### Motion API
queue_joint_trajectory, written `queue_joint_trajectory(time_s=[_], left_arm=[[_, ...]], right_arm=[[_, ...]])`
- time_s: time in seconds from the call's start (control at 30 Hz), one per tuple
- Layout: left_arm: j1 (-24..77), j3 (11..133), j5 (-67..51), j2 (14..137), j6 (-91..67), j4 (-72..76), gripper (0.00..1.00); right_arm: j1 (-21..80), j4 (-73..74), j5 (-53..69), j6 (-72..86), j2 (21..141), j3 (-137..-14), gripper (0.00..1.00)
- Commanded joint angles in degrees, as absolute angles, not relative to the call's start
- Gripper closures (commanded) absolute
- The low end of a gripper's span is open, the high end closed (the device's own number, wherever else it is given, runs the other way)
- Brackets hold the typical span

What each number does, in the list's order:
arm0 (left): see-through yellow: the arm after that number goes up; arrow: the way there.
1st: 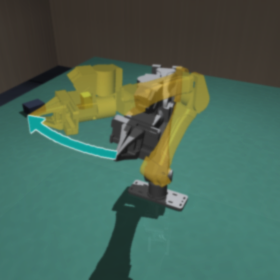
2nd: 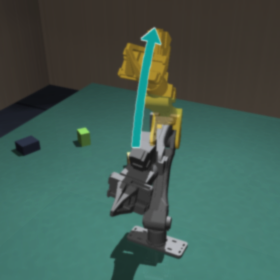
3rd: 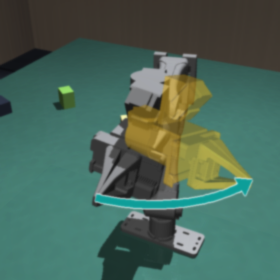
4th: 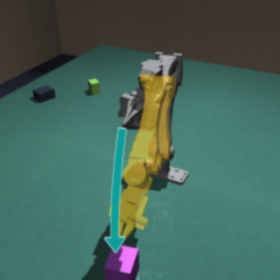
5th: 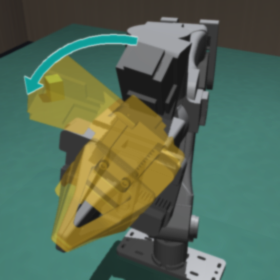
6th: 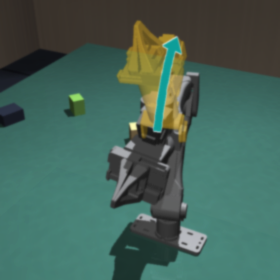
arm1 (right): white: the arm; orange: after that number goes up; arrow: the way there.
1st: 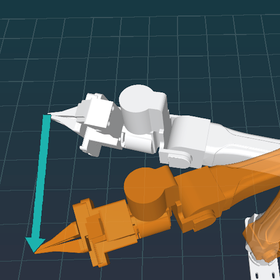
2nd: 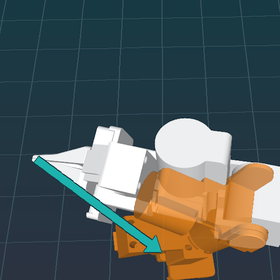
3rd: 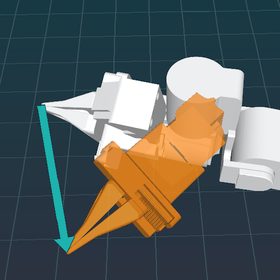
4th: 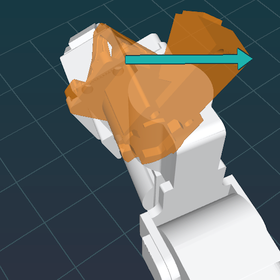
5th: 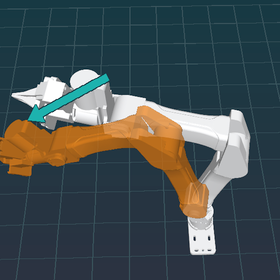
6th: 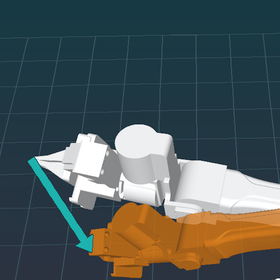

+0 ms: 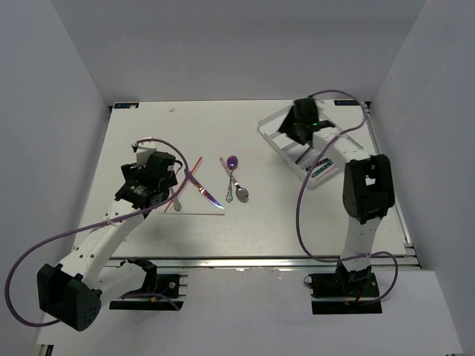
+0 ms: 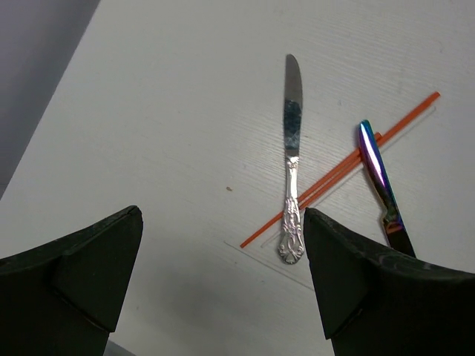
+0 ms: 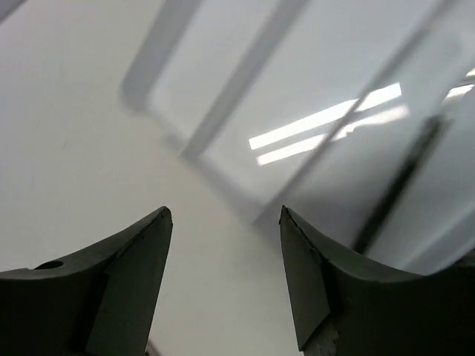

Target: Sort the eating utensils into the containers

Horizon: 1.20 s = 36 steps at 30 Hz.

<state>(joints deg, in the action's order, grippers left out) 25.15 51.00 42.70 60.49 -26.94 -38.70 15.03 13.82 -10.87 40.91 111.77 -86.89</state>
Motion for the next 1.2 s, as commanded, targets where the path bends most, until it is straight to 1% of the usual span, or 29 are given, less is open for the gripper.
queue_joint_trajectory(time_s=[0.0, 0.03, 0.07, 0.1, 0.17, 0.2, 0.33, 0.43, 0.5, 0.83, 0.9, 1.17], left_arm=[[21.8, 51.0, 45.5, 57.0, -29.3, -38.8, 0.02], [21.2, 50.8, 46.2, 55.5, -29.3, -38.7, 0.02], [20.8, 50.7, 46.3, 54.7, -29.2, -38.6, 0.02], [20.4, 50.5, 46.3, 54.1, -28.7, -38.1, 0.02], [20.3, 50.1, 45.4, 53.3, -28.2, -37.5, 0.02], [20.2, 50.1, 44.9, 53.4, -28.0, -37.4, 0.02], [20.2, 50.4, 43.8, 55.1, -27.6, -38.0, 0.02], [20.2, 50.3, 42.5, 55.5, -27.2, -37.6, 0.02], [20.2, 50.2, 41.8, 55.2, -26.9, -37.4, 0.02], [20.2, 50.0, 39.5, 54.5, -26.3, -36.7, 0.02], [20.2, 49.9, 39.4, 54.2, -26.2, -36.7, 0.02], [20.2, 49.9, 38.7, 54.1, -26.0, -36.5, 0.02]], right_arm=[[29.9, 17.7, -15.1, 30.5, 107.8, -88.2, 0.35], [34.5, 17.1, -16.9, 31.0, 107.0, -86.8, 0.36], [36.5, 15.9, -17.6, 31.5, 106.7, -85.2, 0.38], [38.2, 15.3, -18.2, 33.2, 106.8, -83.1, 0.43], [42.6, 14.9, -21.3, 34.1, 108.8, -83.3, 0.49], [43.7, 15.6, -21.9, 34.4, 110.3, -86.0, 0.51], [47.0, 21.5, -25.5, 34.8, 120.0, -95.6, 0.51], [47.5, 25.7, -27.8, 35.2, 124.8, -101.4, 0.53], [47.5, 27.1, -29.1, 35.5, 126.2, -102.7, 0.55], [46.9, 26.7, -28.7, 35.1, 129.9, -105.3, 0.61], [46.7, 26.7, -28.1, 35.5, 130.3, -105.3, 0.64], [45.3, 25.1, -25.7, 37.4, 130.8, -103.1, 0.67]])
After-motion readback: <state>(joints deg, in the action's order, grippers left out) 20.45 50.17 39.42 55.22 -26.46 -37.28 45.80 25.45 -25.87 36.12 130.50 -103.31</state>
